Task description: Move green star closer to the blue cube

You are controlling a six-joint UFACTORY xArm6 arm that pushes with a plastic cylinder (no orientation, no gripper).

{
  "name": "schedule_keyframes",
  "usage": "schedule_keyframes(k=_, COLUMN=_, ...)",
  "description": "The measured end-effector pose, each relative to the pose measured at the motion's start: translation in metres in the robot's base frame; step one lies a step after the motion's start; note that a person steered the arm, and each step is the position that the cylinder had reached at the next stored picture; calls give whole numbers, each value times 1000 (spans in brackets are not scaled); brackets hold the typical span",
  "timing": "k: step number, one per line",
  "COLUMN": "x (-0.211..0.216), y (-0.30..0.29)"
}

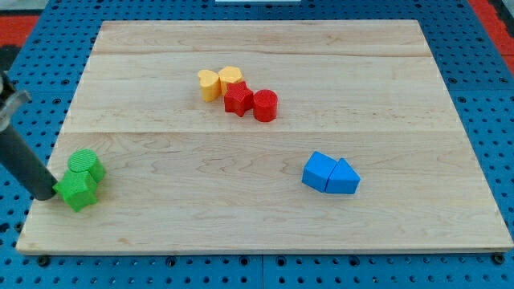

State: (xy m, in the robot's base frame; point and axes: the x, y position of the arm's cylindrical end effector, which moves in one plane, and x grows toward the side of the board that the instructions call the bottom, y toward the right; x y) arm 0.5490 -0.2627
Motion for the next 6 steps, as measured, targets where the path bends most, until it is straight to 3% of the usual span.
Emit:
schedule_keyframes(k=4, x=12, y=193)
schedule_keyframes(k=5, x=8, y=138)
schedule_keyframes(k=6, x=-11, y=163)
